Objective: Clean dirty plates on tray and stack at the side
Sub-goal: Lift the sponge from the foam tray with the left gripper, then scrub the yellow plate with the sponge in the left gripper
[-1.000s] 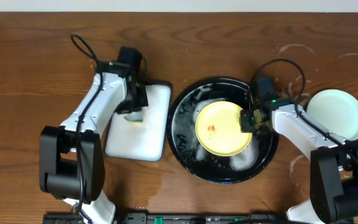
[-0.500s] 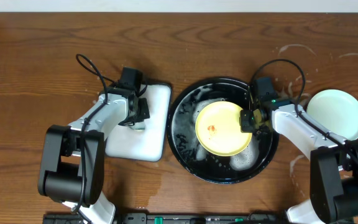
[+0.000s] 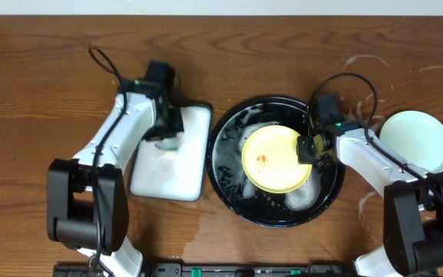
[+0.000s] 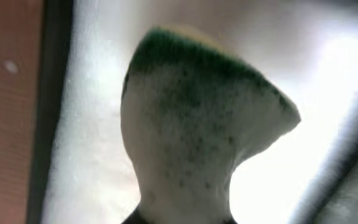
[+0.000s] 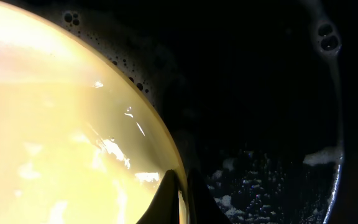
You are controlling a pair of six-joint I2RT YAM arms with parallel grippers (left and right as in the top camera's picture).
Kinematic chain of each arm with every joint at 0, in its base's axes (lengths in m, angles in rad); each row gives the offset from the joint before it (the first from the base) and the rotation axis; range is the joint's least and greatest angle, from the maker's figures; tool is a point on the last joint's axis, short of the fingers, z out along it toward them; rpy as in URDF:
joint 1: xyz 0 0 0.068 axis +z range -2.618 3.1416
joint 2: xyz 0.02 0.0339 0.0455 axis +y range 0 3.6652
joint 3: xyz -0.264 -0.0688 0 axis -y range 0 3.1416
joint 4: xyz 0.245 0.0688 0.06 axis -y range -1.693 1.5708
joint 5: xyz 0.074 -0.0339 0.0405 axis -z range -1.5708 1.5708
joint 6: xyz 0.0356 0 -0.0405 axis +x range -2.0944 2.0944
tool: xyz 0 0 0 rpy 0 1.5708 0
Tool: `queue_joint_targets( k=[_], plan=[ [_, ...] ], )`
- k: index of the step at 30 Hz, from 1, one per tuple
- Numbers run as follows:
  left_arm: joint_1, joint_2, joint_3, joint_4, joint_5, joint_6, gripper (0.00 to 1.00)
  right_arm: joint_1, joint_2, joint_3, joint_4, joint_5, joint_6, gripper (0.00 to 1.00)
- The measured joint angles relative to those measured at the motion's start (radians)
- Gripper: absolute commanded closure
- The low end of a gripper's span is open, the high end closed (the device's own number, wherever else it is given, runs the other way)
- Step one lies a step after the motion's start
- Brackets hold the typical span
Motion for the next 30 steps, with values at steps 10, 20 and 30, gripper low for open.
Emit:
queue_joint_targets(
  k=[10, 20, 30],
  plan=[
    [-0.122, -0.009, 0.140, -0.020, 0.201, -0.021, 0.92, -0.001, 0.000, 0.000, 0.000, -0.003, 0.000, 0.99],
    [-0.487, 0.058, 0.146, 0.232, 0.287, -0.185, 0.92, -0.006, 0.000, 0.000, 0.001, -0.011, 0.000, 0.99],
    [-0.528, 0.327, 0.153, 0.342, 0.354, -0.356, 0.93, -0.007, 0.000, 0.000, 0.002, -0.013, -0.003, 0.99]
  ],
)
